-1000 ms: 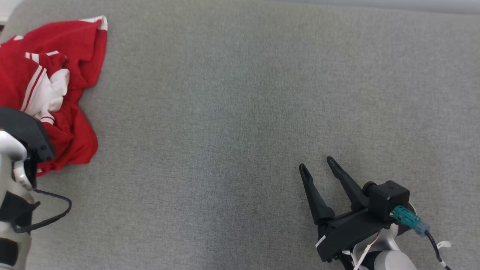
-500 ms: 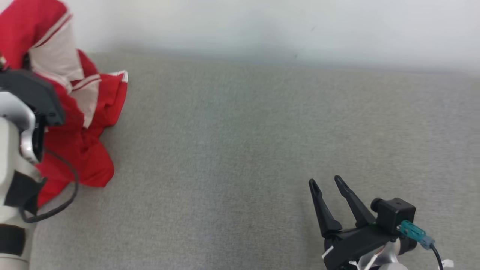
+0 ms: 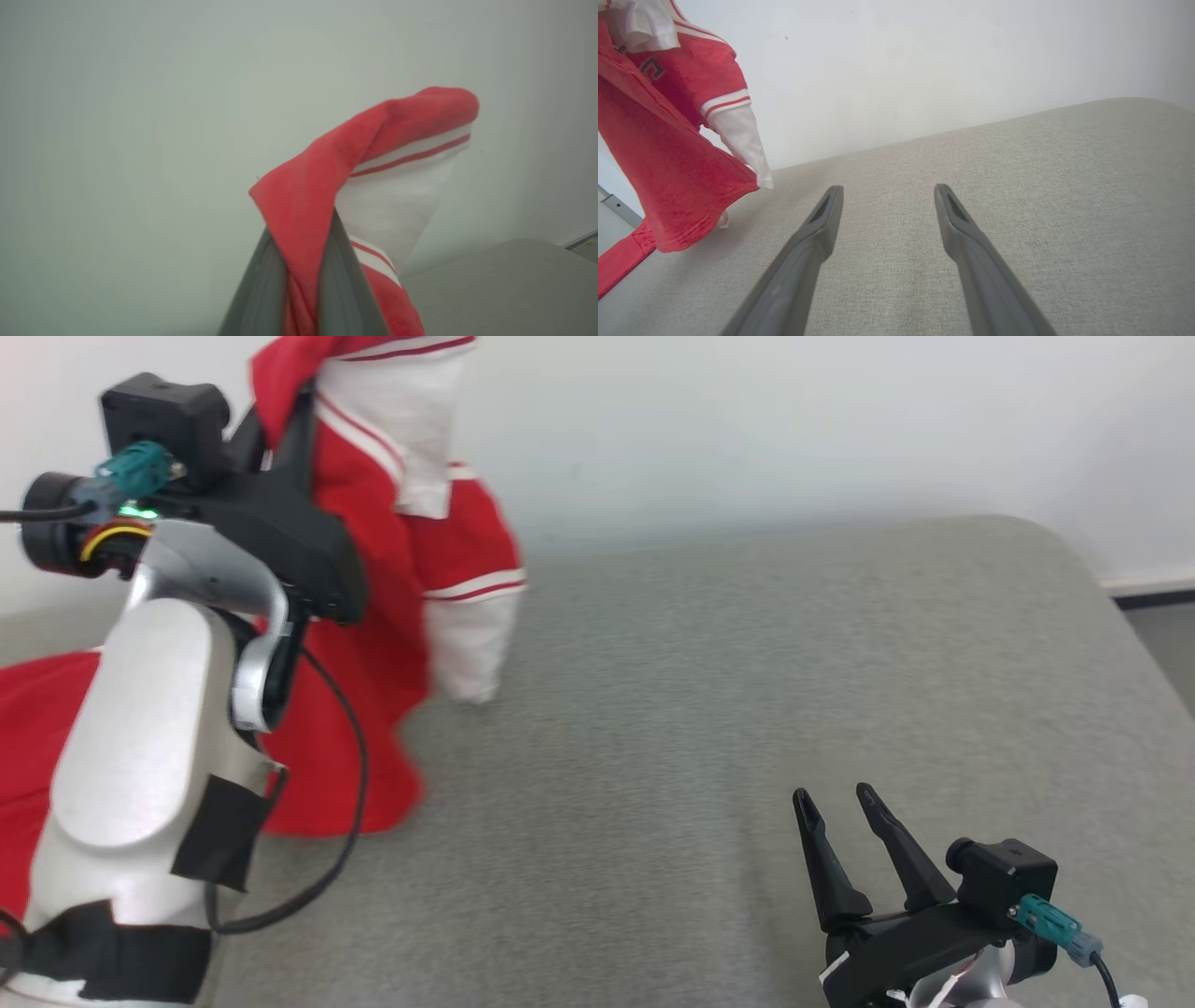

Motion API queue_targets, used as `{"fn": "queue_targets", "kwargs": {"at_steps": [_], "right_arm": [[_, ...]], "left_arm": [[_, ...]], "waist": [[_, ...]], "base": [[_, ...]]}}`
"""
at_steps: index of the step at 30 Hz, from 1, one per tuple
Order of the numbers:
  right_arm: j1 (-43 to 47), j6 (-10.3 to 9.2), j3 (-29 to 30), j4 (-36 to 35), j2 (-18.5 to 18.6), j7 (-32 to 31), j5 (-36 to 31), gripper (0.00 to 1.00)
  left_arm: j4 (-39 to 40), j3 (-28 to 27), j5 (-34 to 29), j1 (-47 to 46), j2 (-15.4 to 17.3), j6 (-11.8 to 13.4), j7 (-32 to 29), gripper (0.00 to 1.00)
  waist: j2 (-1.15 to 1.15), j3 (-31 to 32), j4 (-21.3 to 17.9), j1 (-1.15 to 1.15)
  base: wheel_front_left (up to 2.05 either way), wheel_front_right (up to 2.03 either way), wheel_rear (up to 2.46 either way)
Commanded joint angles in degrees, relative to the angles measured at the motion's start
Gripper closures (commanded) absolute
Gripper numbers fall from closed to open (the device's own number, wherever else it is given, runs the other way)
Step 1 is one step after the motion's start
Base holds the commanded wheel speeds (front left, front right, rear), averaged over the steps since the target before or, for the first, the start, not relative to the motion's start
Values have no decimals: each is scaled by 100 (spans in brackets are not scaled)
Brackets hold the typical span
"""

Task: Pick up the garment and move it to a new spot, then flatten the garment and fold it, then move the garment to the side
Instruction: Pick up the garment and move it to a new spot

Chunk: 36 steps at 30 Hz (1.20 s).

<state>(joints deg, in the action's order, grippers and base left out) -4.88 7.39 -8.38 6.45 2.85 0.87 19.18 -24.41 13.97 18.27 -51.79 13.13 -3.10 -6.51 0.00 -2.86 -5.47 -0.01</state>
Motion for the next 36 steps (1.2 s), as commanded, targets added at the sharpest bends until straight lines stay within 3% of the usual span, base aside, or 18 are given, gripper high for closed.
{"fn": "queue_targets", "kwargs": {"at_steps": [1, 10, 13, 19, 20, 21, 22, 29, 36], "right_arm": [[34, 19, -1, -19, 4, 29, 68, 0], [-18, 19, -16, -20, 3, 145, 143, 0], [-34, 19, -3, 13, 2, 185, 163, 0], [-99, 19, -51, 78, 3, 211, 183, 0], [-112, 19, -77, 91, 3, 211, 189, 0], [-108, 19, -89, 104, 4, 209, 187, 0], [-114, 19, -107, 124, 3, 201, 183, 0], [-50, 19, -75, 184, 4, 138, 88, 0], [102, 19, -23, 170, 4, 113, 74, 0]], "left_arm": [[123, 14, 64, 61, -36, -21, -12, 100], [944, 368, -36, 655, -217, 158, -233, 100], [946, 435, -12, 978, -238, 209, -200, 100], [434, 733, 22, 1742, -329, 61, 92, 100], [258, 762, 56, 1883, -351, 63, 152, 83], [83, 824, 78, 2002, -377, 9, 224, 25], [-80, 853, 108, 2085, -415, -20, 328, 0], [-720, 930, 410, 2569, -694, -201, 1107, 0], [-517, 941, 494, 3154, -644, -282, 1929, 0]], "waist": [[0, 51, -630, 1], [0, -250, -1107, 1], [0, -344, -1099, 1], [0, -436, -961, 1], [0, -432, -937, 1], [0, -420, -909, 1], [0, -406, -889, 1], [0, -240, -666, 1], [0, -49, -456, 1]], "base": [[0, 0, 0], [0, 0, 0], [0, 0, 0], [0, 0, 0], [0, 0, 0], [0, 0, 0], [0, 0, 0], [0, 0, 0], [0, 0, 0]]}}
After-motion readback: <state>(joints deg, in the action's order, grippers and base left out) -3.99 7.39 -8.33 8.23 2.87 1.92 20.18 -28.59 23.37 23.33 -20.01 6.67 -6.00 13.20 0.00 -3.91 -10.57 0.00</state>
